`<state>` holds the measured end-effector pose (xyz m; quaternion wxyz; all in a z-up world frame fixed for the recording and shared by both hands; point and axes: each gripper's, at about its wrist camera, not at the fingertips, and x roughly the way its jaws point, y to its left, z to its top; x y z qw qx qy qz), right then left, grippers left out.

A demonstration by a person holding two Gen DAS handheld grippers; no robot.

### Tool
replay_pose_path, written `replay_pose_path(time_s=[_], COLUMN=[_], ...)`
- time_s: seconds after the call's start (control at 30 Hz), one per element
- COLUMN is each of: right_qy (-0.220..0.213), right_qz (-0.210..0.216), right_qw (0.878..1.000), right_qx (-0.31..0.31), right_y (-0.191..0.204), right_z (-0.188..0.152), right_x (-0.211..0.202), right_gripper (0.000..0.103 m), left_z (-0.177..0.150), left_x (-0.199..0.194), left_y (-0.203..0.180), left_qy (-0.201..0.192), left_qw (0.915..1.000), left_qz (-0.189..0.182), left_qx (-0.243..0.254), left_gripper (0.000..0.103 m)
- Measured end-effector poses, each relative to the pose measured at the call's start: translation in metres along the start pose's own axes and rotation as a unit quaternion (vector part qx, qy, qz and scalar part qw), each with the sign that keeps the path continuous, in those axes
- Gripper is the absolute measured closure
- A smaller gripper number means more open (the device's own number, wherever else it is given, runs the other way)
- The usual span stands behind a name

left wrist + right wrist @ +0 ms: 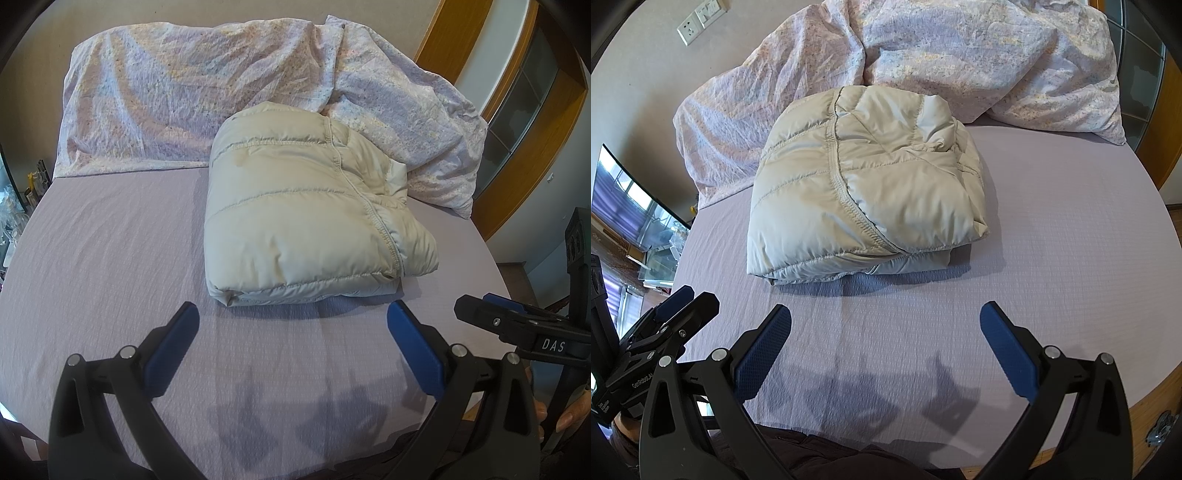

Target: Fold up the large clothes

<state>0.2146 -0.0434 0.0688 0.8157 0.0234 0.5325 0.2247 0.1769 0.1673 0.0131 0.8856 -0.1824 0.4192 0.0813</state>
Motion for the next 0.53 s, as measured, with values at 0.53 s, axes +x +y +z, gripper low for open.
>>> replay_pose_path(time_s=[0.53], right_qy=[-0.003], right_qz=[0.000], right_qw=[1.000], right_qx=[0.003], right_y=[-0.0024], right_z=[0.0025], right_x=[-0.0034], right_gripper=[0.001], left_z=[0.0001], left_x=[0.0014], left_y=[0.0000], left_qy=[-0.001], left_qw=[1.0000], left_qz=[0.000], left_qx=[0.002], left_gripper=[0.002])
